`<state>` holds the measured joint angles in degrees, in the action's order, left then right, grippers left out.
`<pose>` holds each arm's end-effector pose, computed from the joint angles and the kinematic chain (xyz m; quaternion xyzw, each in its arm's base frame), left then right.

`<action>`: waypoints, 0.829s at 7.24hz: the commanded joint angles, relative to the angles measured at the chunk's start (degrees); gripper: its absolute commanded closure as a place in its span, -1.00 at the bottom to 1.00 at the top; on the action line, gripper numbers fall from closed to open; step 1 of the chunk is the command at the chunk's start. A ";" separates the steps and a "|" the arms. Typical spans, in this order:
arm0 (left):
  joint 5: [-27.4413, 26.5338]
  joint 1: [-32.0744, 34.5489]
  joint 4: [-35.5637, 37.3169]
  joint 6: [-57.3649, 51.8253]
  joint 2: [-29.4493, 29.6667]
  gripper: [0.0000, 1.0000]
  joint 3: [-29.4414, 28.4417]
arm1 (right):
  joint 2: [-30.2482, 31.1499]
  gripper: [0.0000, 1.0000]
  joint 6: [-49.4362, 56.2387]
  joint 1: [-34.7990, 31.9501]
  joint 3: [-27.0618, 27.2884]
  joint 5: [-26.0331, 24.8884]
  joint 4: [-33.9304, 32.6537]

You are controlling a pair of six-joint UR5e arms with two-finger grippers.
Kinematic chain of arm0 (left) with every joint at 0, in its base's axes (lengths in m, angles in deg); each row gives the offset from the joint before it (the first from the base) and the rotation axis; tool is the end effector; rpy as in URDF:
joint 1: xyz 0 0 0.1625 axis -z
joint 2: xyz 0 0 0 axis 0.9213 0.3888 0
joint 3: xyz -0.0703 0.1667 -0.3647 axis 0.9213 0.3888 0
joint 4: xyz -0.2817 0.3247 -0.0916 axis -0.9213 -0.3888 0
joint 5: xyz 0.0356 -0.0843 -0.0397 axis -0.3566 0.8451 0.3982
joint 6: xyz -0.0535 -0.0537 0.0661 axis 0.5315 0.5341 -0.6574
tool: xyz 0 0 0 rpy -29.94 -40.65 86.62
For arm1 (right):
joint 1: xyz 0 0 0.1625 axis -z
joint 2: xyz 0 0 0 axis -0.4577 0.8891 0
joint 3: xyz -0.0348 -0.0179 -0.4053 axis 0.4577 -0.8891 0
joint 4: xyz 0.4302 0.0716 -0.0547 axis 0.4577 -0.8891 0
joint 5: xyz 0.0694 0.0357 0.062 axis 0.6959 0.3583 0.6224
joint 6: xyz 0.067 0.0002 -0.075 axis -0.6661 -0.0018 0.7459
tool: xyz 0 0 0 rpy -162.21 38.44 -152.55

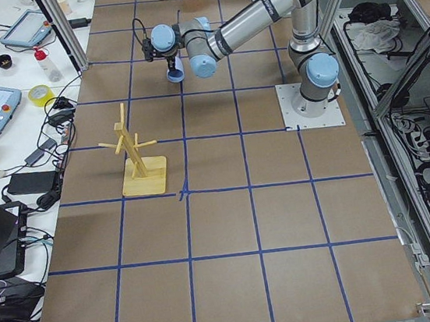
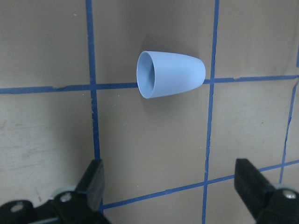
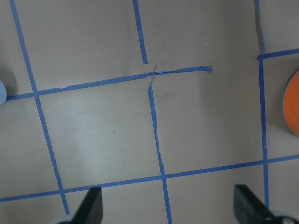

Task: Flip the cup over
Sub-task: 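Raise the right gripper away while the left gripper reaches toward the cup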

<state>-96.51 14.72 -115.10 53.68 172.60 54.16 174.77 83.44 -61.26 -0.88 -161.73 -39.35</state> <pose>-0.1138 -0.5934 0.2257 0.0137 -0.9408 0.0050 0.3385 0.1210 -0.5129 0.4863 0.0690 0.9971 0.0306 0.0041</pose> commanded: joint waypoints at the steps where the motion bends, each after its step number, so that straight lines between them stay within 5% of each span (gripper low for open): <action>1: 0.45 -0.01 2.93 -0.92 3.95 -1.00 -0.11 | 0.15 -1.00 0.41 -1.06 0.49 0.17 0.40; 6: 4.11 0.08 3.99 -0.83 6.15 -1.00 2.00 | -0.11 -1.00 0.41 -1.06 0.58 -0.26 0.22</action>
<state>-94.79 14.78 -111.23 52.89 178.26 55.84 174.68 83.86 -62.32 -0.30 -162.05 -39.06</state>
